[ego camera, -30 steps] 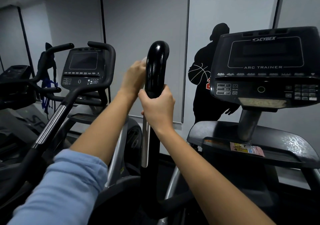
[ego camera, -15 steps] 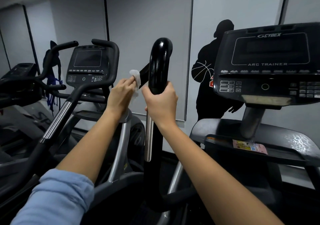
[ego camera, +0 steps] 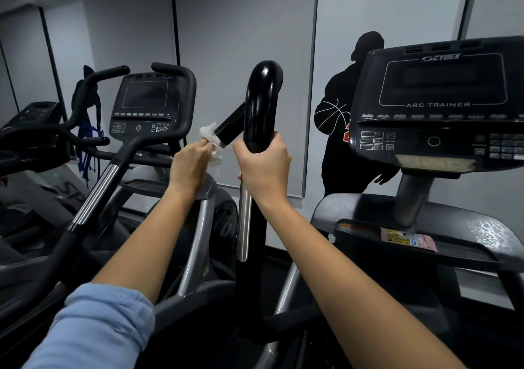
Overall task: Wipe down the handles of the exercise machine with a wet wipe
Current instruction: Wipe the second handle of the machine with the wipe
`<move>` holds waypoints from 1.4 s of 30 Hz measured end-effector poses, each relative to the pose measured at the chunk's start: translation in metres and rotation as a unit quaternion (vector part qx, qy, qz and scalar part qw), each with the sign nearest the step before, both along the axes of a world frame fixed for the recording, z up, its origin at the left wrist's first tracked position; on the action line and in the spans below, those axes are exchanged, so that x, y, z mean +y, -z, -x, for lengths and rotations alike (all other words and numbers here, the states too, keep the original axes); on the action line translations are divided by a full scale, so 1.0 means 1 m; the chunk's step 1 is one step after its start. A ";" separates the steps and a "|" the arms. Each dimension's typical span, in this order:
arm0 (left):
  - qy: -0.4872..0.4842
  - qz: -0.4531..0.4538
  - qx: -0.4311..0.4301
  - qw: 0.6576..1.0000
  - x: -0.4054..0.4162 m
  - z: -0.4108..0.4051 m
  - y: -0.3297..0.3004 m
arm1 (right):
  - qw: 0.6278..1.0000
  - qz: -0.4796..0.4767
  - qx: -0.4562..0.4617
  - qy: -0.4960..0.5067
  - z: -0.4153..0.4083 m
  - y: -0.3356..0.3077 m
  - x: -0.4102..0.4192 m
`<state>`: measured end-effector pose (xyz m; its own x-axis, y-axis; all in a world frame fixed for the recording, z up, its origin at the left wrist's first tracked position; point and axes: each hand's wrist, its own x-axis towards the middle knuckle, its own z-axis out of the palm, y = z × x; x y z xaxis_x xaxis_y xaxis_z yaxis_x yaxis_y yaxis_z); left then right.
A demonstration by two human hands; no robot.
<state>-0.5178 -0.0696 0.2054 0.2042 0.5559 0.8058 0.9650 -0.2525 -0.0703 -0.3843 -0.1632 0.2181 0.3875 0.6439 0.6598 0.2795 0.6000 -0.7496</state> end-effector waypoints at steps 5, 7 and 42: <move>0.012 -0.028 0.002 1.000 0.002 -0.007 -0.031 | 1.000 0.001 -0.004 -0.002 -0.001 0.001 0.000; 0.012 -0.013 0.018 1.000 0.001 -0.021 -0.033 | 1.000 0.000 -0.003 -0.001 -0.001 0.000 0.001; 0.071 0.008 -0.191 0.979 0.005 -0.016 -0.015 | 1.000 0.002 0.001 -0.003 0.001 0.002 0.006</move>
<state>-0.5015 -0.0646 0.2202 -0.0345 0.5576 0.8294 0.8754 -0.3835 0.2942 -0.3850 -0.1573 0.2163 0.3849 0.6493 0.6560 0.2739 0.5984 -0.7529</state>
